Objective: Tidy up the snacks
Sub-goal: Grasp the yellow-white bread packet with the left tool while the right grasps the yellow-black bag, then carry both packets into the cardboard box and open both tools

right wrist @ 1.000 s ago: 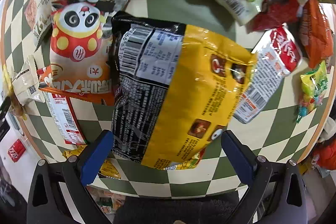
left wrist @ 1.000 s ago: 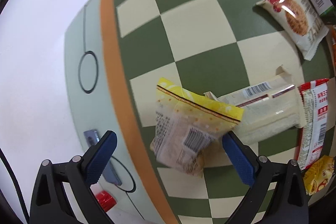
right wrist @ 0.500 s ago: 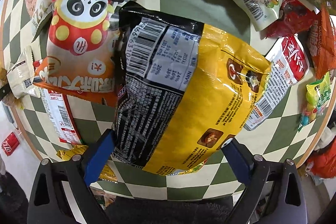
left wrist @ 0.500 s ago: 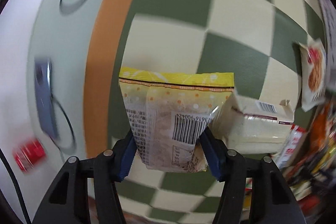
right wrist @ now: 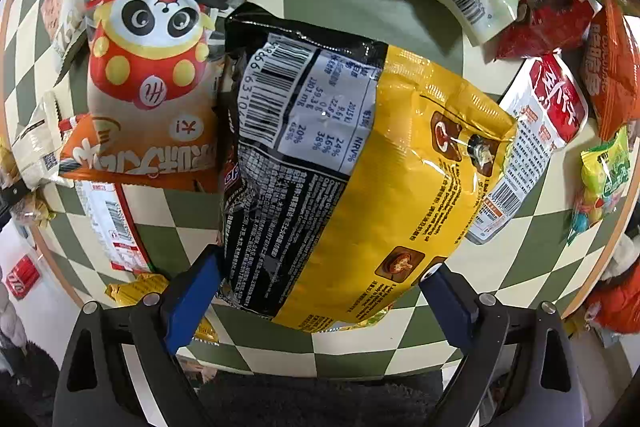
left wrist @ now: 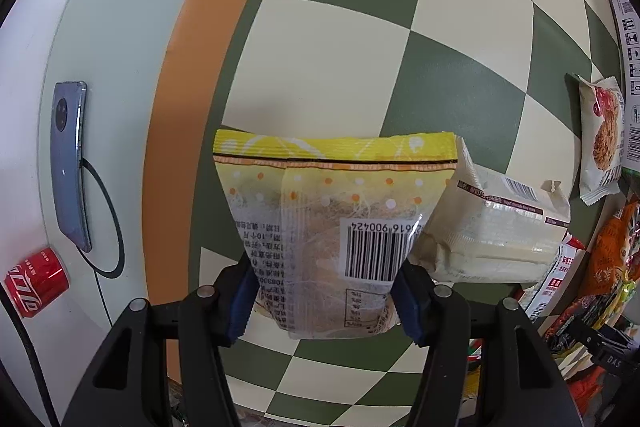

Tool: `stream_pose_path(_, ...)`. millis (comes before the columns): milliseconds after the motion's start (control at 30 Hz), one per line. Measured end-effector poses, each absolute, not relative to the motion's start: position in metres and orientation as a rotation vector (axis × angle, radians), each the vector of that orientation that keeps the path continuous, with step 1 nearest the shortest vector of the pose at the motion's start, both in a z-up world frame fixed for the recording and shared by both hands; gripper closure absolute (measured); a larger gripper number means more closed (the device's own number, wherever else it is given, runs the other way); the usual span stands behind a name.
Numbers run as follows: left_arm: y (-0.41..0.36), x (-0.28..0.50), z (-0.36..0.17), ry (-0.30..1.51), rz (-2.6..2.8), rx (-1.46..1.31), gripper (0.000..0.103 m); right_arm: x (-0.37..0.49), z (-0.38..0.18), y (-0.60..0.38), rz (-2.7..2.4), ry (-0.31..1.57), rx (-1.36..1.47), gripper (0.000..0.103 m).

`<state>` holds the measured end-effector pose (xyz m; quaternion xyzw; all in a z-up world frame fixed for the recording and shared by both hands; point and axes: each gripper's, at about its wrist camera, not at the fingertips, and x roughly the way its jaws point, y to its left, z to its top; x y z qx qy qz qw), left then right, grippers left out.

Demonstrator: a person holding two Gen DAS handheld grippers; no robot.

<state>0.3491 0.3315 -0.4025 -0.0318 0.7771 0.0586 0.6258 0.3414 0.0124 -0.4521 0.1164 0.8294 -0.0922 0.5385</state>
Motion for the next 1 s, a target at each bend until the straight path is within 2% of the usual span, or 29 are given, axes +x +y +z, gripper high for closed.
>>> stream_pose_path(133,0.308,0.331,-0.397,1.75,0.156,-0.041,0.057,0.334,-0.448,0.004,-0.265,1.926,0.357,0.008)
stream_pose_path(233,0.311,0.321,-0.389,1.733,0.167,-0.033,0.059,0.33,-0.438,0.004,-0.266,1.886,0.337,0.012)
stream_pose_path(533,0.305,0.302,-0.357,1.697,0.172,-0.052,0.06,0.304,-0.414,0.013,-0.196,1.824,0.256,0.015)
stream_pose_path(733,0.294,0.287,-0.305,1.634,0.145,-0.058,0.06,0.292,-0.382,0.013,-0.098,1.776,0.233,0.015)
stream_pose_path(867,0.269,0.274,-0.273,1.577,0.1,-0.068,0.06,0.293,-0.356,0.003,-0.023,1.744,0.253,0.015)
stream_pose_path(1000,0.205,0.266,-0.232,1.516,0.032,-0.085,0.06,0.297,-0.324,-0.015,0.04,1.698,0.251,0.015)
